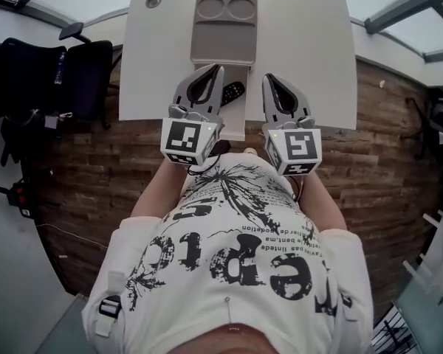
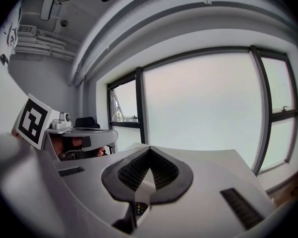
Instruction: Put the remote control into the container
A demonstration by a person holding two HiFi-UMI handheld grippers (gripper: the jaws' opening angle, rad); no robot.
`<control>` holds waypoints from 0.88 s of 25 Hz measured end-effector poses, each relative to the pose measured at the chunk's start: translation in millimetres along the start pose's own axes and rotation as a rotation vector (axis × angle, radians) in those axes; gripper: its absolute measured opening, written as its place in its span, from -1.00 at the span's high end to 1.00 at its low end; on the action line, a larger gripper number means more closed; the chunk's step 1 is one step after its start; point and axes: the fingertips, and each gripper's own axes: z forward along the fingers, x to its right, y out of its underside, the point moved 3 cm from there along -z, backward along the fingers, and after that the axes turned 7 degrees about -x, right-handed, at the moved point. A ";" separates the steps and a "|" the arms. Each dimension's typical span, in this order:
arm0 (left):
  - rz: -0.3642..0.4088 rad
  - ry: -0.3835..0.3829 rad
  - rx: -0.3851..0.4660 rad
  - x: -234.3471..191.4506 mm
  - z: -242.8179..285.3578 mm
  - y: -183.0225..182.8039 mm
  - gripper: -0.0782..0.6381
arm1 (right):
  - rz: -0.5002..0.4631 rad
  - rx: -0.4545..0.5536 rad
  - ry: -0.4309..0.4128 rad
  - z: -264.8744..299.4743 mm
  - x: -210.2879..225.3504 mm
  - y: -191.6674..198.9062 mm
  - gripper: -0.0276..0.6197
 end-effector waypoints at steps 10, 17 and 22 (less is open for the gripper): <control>0.129 0.017 0.197 17.7 -22.7 -54.3 0.76 | -0.099 0.300 -0.001 -28.5 -8.8 -57.2 0.91; 0.010 0.048 0.161 8.1 -19.1 -55.2 0.76 | -0.140 0.318 0.032 -27.6 -7.7 -56.5 0.91; 0.004 0.051 0.165 3.3 -20.2 -58.4 0.76 | -0.126 0.310 0.043 -26.4 -6.3 -54.1 0.91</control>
